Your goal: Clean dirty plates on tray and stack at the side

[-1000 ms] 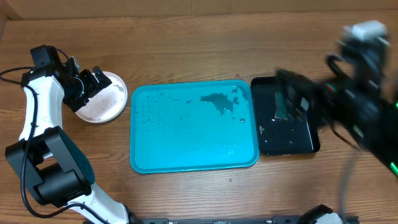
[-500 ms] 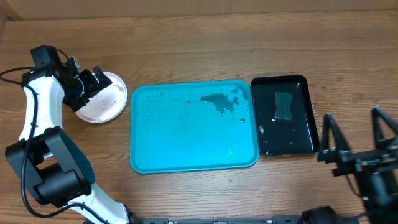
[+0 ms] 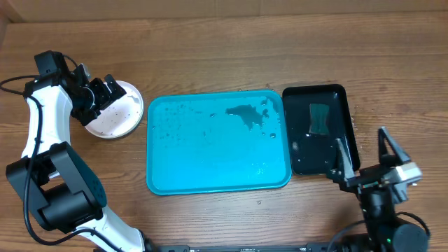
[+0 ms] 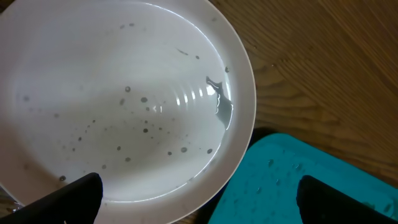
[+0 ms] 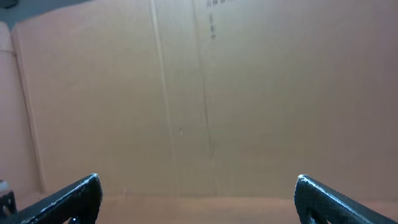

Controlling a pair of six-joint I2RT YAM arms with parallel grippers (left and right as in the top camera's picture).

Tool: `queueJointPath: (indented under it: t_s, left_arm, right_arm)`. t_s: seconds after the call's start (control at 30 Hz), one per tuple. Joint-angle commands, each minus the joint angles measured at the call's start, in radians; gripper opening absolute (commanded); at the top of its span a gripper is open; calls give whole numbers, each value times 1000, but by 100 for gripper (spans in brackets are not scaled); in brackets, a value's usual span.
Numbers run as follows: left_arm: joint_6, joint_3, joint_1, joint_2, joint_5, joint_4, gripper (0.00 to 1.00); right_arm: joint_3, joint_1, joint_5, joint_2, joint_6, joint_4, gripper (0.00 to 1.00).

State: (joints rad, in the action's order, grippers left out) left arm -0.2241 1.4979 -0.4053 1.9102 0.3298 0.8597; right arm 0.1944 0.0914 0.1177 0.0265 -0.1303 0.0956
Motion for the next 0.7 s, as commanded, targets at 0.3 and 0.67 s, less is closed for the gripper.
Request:
queueJointPath:
  t_s: [0.3, 0.67]
  left_arm:
    - [30, -5, 0, -1, 10, -1, 100]
    - [30, -5, 0, -1, 7, -1, 100]
  right_arm:
    - [-187, -11, 14, -24, 5, 80, 100]
    - [-187, -10, -8, -24, 0, -172, 100]
